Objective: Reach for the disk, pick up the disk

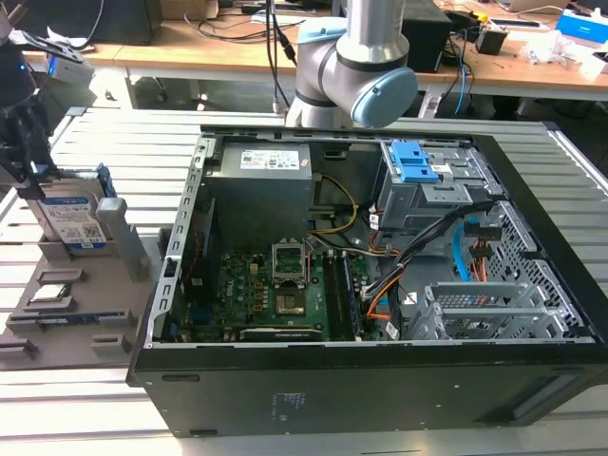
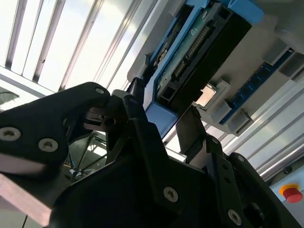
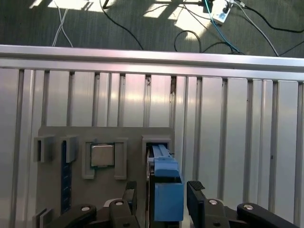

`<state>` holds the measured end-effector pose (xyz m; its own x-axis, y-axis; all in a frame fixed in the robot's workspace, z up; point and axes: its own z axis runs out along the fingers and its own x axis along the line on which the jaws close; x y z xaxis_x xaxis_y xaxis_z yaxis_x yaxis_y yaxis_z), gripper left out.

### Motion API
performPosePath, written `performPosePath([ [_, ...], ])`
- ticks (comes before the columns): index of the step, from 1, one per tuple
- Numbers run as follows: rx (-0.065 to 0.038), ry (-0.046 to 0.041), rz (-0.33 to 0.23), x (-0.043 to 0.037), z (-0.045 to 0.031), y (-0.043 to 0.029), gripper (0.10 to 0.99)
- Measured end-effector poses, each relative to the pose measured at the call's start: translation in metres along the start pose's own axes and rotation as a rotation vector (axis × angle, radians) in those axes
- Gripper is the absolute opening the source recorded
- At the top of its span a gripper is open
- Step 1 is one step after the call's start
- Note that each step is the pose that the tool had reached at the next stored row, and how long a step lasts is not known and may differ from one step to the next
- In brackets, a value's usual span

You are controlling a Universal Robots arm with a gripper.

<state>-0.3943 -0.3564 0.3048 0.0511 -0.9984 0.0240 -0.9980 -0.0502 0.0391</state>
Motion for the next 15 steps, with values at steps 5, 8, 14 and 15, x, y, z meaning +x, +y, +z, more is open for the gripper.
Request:
performPosePath([
  [5, 0.0, 0.0001, 0.0, -0.0003, 0.0115, -0.0004, 0.541],
  [8, 0.0, 0.0001, 0.0, -0.0003, 0.0115, -0.0004, 0.541],
  [14, 0.0, 0.0003, 0.0, -0.0002, 0.0117, -0.0005, 0.396],
  [15, 0.0, 0.0001, 0.0, -0.0003, 0.0117, -0.0004, 0.365],
])
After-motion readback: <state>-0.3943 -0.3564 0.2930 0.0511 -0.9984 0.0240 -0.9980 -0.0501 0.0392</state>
